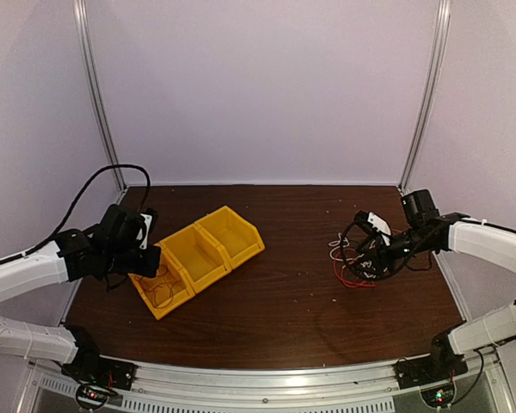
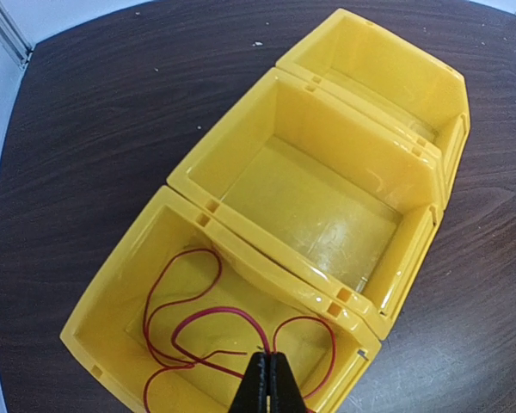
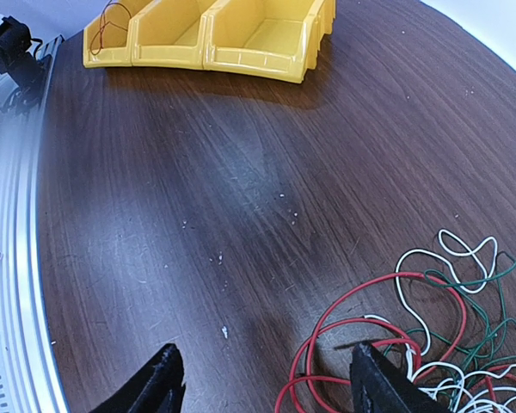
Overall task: Untangle the cables
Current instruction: Place the untangled cable in the bin, then adjust the untangled cable in the bin.
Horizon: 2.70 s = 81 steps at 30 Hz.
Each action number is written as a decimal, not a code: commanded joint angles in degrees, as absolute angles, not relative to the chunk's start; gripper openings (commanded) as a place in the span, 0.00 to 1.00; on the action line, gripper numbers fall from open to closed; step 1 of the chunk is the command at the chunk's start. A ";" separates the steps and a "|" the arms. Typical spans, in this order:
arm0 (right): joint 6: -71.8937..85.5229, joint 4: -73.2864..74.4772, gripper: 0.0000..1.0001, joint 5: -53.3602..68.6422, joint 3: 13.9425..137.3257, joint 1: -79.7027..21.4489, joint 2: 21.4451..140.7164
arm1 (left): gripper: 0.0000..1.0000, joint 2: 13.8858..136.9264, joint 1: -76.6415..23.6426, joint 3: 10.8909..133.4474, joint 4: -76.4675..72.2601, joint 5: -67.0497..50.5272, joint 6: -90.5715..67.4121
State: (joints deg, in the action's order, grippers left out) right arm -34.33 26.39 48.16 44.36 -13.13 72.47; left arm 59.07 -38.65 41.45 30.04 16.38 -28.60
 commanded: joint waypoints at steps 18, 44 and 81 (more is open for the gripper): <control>-34.83 27.16 0.67 48.38 44.91 -13.01 72.36 | 0.00 65.29 -38.06 38.90 28.46 12.80 -33.48; -35.64 27.40 0.67 47.79 45.31 -13.01 74.26 | 0.50 62.94 -45.24 43.42 30.09 -3.59 -26.02; -36.05 28.20 0.68 48.16 45.53 -13.22 75.41 | 0.20 90.10 -60.53 49.29 40.08 19.04 -35.42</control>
